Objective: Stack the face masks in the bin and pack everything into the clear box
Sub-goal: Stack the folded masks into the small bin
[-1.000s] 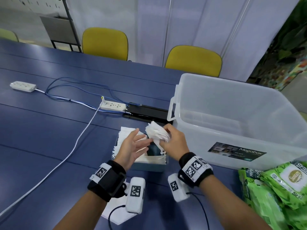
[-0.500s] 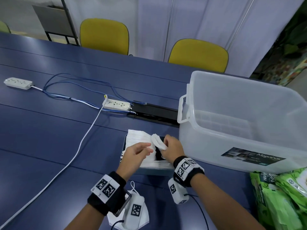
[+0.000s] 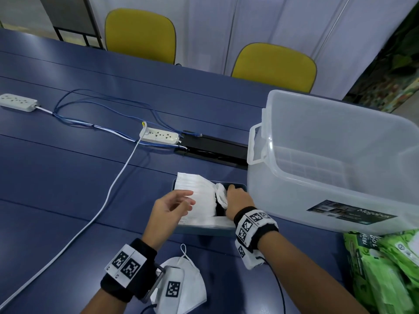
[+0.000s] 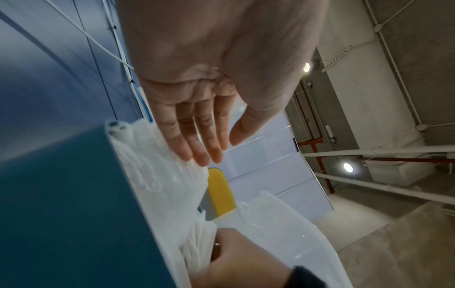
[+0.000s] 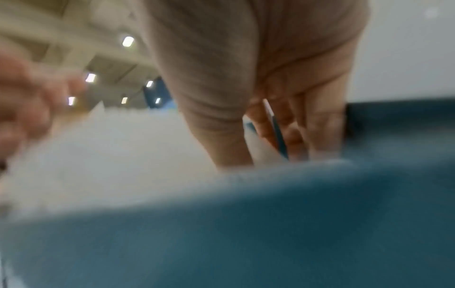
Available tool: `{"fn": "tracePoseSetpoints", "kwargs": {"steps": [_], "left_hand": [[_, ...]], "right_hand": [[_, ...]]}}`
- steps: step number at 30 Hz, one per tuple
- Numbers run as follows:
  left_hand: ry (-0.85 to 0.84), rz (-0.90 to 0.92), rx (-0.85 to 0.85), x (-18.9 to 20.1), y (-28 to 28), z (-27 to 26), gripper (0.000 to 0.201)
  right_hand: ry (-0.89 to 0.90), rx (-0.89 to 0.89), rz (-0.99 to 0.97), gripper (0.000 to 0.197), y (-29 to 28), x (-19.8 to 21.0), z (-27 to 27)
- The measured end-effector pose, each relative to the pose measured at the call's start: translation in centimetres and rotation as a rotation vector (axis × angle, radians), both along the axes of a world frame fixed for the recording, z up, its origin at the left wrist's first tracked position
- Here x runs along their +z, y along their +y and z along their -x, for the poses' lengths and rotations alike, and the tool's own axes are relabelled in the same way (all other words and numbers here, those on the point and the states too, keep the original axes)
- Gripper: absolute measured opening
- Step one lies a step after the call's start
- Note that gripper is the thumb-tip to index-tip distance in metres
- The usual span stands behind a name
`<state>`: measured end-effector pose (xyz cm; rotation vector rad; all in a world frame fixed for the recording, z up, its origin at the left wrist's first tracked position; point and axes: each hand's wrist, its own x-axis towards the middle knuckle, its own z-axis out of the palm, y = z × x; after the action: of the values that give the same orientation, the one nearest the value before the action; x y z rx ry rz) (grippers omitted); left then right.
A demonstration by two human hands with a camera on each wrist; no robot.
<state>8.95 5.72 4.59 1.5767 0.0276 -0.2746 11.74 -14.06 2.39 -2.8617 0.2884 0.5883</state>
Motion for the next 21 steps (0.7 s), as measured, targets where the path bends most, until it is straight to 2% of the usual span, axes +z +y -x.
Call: {"fn": "tracePoseSetpoints", "kwargs": {"steps": [4,8,10,13,17,19,21], "left_hand": [[-0.050,0.012,0.098,-0.6,2.0,0.1,0.023],[-0.063,-0.016,0.172,-1.4,2.9,0.4,0.020],[-0.060,-0.032,0.168,-1.8,2.8,0.6,0.018],[-0.057,-0.079,0.149,-2.4,2.9,1.0,0.017],[-0.044,-0.233,0.134,-4.1,4.0,1.7,0.013],[0.016,-0.352,0.079,-5.5,4.6,2.5,0.012],[0.107,-0.474,-0.055,-6.9,5.1,3.7,0.018]], "right_hand": [[0.014,0.006,-0.173,0.056,-1.3,1.3,-0.1],[-0.192,0.036,-0.302,0.030,-1.2,1.5,0.5],[-0.215,0.063,-0.322,0.018,-0.7,1.0,0.9],[-0.218,0.067,-0.337,0.018,-0.5,0.4,1.1],[-0.319,0.020,-0.398,0.036,-1.1,1.1,2.2],[-0.431,0.051,-0.452,0.035,-1.1,1.6,3.9],[-0.517,0.147,-0.487,0.027,-0.7,1.6,6.1]]}}
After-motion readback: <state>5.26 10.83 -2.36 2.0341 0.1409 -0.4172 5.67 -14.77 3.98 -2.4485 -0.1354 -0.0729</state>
